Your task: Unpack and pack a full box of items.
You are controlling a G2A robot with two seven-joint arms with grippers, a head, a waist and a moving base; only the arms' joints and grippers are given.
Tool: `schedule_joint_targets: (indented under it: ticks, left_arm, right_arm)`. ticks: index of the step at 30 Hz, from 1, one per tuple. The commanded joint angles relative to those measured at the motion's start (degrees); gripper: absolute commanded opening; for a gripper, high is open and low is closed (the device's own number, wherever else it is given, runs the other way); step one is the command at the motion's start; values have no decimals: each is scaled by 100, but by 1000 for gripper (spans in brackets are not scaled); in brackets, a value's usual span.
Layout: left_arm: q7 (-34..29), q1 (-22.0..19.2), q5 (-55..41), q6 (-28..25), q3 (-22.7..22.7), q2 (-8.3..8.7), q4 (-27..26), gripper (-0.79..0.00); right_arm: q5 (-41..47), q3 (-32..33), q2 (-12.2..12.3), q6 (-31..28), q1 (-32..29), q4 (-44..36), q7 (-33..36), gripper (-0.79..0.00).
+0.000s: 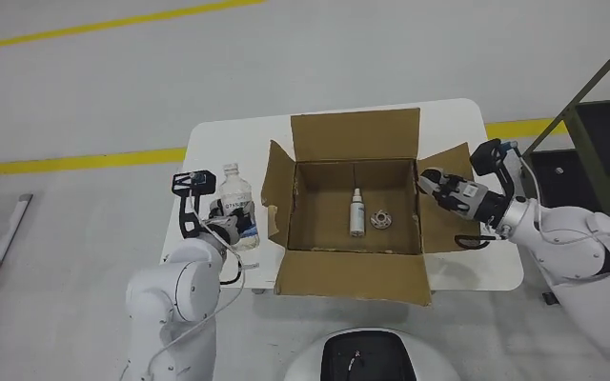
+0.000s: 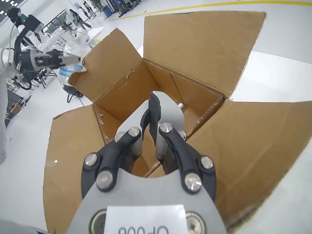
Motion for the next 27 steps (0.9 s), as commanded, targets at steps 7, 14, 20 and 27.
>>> schedule_joint_targets:
  ticks: [7,14,20,27]
  left_arm:
    - [238,657,516,-621,-110,87,370,-785]
    - [238,657,516,-621,-110,87,370,-785]
    - [238,657,516,-621,-110,87,370,-785]
    - [475,657,1028,-1194,-188,159,820,-785]
  right_arm:
    - [50,-9,-2,-55,7,65,40,-785]
    - [58,-12,-4,-61,19,66,59,-785]
    - [76,35,1,-48,3,104,77,-785]
    - [82,22,0,-61,6,144,109,-785]
